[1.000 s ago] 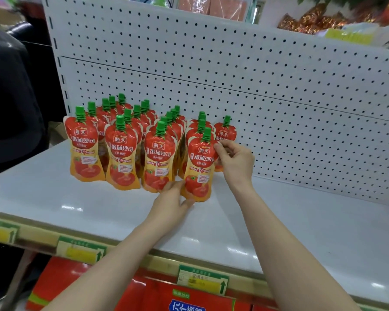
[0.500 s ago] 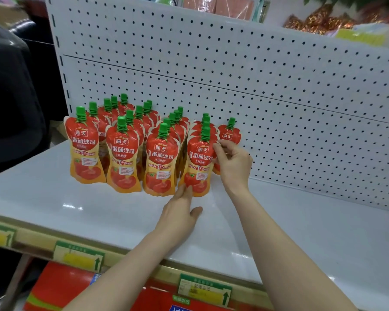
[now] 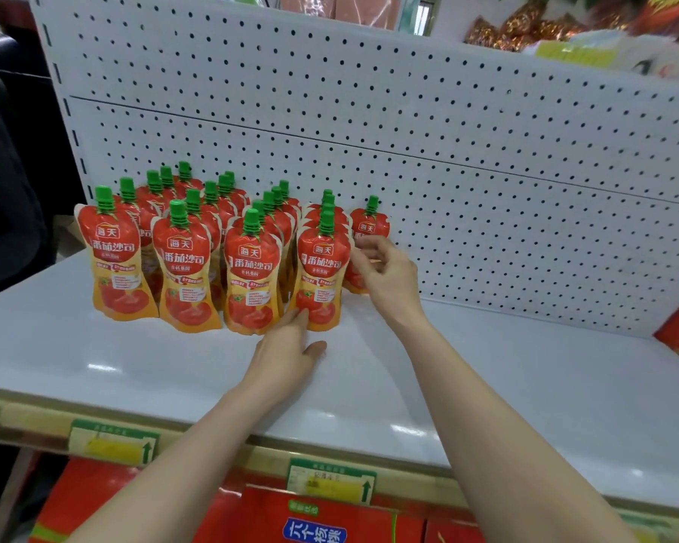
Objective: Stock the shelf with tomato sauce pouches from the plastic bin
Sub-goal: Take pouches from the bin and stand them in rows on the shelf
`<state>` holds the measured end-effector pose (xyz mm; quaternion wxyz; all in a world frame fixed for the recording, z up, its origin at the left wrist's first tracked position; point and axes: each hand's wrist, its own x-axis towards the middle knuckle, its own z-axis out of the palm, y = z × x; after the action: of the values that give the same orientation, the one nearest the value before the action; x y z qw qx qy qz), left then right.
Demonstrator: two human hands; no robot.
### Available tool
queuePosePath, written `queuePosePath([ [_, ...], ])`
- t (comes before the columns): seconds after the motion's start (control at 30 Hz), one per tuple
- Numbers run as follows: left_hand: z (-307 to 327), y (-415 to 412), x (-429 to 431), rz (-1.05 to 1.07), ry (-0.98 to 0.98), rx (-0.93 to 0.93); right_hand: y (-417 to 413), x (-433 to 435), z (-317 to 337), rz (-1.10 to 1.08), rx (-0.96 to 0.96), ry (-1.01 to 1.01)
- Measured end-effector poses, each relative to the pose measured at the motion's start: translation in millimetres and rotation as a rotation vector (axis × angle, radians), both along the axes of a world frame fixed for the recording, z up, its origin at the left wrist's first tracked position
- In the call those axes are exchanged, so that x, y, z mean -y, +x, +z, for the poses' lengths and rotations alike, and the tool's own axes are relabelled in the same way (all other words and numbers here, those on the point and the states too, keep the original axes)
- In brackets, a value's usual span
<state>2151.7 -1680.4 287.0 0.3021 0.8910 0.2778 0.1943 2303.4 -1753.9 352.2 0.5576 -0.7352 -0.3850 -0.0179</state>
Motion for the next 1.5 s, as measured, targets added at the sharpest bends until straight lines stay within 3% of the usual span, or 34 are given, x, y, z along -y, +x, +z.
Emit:
queuePosePath([
  [0.37,13.7,-12.9,120.8,-0.173,-0.121,0.393,-39.7,227.1,-47.4,-0.272,0.203,-0.113],
  [0.57,-24.2,-14.2,235.6,-0.373,-0.239,0.436,-90.7,382.1,-123.7,-0.552,0.23,-0.156],
  [0.73,-107.9,-19.8,316.3,-0.534,-0.31,0.261,-133.2,480.6,-222.5,-0.744,-0.077,-0.259],
  [0.87,-198.0,-29.0,362.8,-0.572,-0.408,-0.016,-158.9,533.9,-308.3,-0.858,-0.411,-0.462],
  [1.07,-323.2,-38.4,411.0,-0.631,-0.384,-0.441,-167.8,572.5,-426.3,-0.809,-0.917,-0.797],
  [1.23,-404.9,-25.3,437.6,-0.735,-0.247,-0.632,-147.7,571.0,-496.3,-0.748,-1.068,-0.902],
  [1.37,-463.1,-7.6,450.4,-0.831,-0.128,-0.684,-140.7,559.2,-552.2,-0.831,-1.209,-0.85],
  [1.5,-501.5,8.3,456.5,-0.89,0.022,-0.72,-134.2,546.6,-570.6,-0.846,-1.036,-1.083],
])
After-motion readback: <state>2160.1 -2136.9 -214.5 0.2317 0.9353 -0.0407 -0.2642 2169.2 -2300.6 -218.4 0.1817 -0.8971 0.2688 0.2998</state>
